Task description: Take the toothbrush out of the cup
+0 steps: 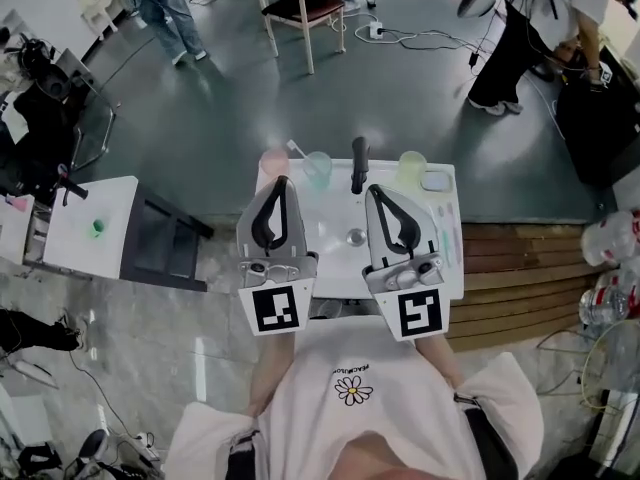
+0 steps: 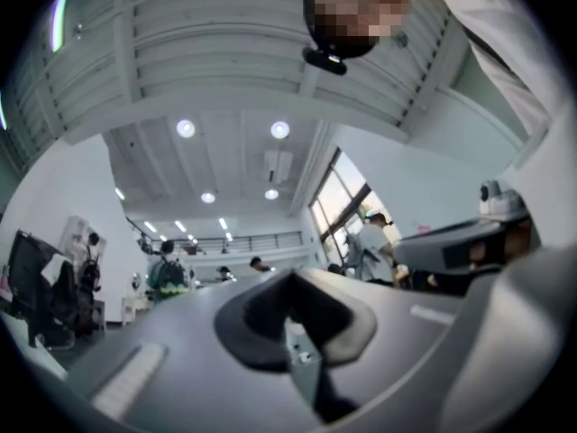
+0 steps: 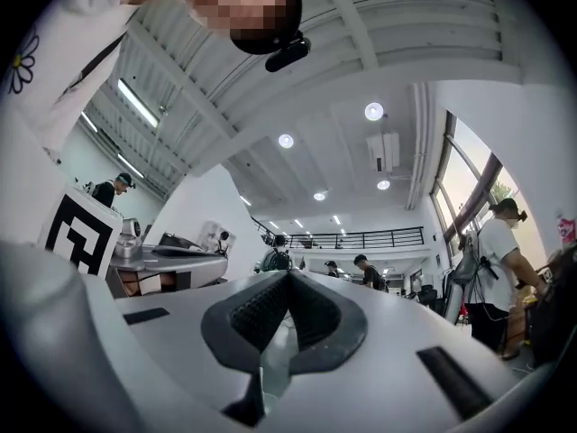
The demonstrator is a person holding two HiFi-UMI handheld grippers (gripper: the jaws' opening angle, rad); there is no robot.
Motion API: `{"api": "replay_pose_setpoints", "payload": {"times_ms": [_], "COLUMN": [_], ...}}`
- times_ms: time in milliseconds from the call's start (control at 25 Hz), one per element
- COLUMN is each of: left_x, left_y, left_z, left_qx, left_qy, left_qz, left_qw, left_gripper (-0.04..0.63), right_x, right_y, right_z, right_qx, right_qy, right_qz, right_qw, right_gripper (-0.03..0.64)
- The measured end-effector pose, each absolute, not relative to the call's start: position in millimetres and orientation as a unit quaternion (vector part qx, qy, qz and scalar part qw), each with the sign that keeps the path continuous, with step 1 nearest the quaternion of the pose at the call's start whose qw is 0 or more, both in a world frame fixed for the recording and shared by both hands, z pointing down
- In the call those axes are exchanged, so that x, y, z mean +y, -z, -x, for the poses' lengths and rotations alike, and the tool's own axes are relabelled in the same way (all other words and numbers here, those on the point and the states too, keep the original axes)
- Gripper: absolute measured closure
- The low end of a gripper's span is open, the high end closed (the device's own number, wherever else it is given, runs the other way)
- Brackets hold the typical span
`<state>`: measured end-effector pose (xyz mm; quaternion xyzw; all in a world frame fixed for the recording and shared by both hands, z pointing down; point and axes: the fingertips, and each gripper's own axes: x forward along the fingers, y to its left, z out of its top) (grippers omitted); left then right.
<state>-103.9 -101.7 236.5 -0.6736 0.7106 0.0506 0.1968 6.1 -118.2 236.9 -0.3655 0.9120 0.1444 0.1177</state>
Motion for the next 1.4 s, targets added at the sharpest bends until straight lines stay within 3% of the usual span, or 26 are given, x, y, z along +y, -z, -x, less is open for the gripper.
{"api": "replay_pose_setpoints", "payload": {"times_ms": [280, 360, 480, 640, 840, 1000, 1400], "left_x": [-100, -100, -99, -98, -88, -80, -60], "left_y": [-236, -239, -245, -259, -283, -300, -325], "left_z": [120, 126, 136, 151, 176, 208, 262], "left_qx": [0.723, 0.726, 0.732, 0.743, 0.759, 0.782, 0.818], "left_qy": [-0.049, -0.050, -0.053, -0.063, -0.050, -0.031, -0.034], "left_qz": [0.662, 0.659, 0.655, 0.647, 0.636, 0.611, 0.568], "left_qw": [0.193, 0.189, 0.179, 0.160, 0.129, 0.116, 0.084], "left_gripper": [0.588, 0.588, 0.588, 0.588, 0.588, 0.588, 0.588], "right_x": [-125, -133, -158, -210, -267, -285, -289], "right_y": [-240, -252, -278, -326, -420, -466, -514], "right_z": [15, 32, 66, 117, 164, 184, 200], "right_qx": [0.922, 0.934, 0.950, 0.963, 0.948, 0.933, 0.916], "right_qy": [-0.142, -0.136, -0.096, -0.025, 0.002, -0.004, 0.009], "right_qz": [0.344, 0.324, 0.296, 0.266, 0.268, 0.259, 0.249], "right_qw": [0.104, 0.064, 0.004, -0.029, -0.173, -0.250, -0.315], "right_gripper": [0.617, 0.617, 0.537, 0.534, 0.515, 0.514, 0.533]}}
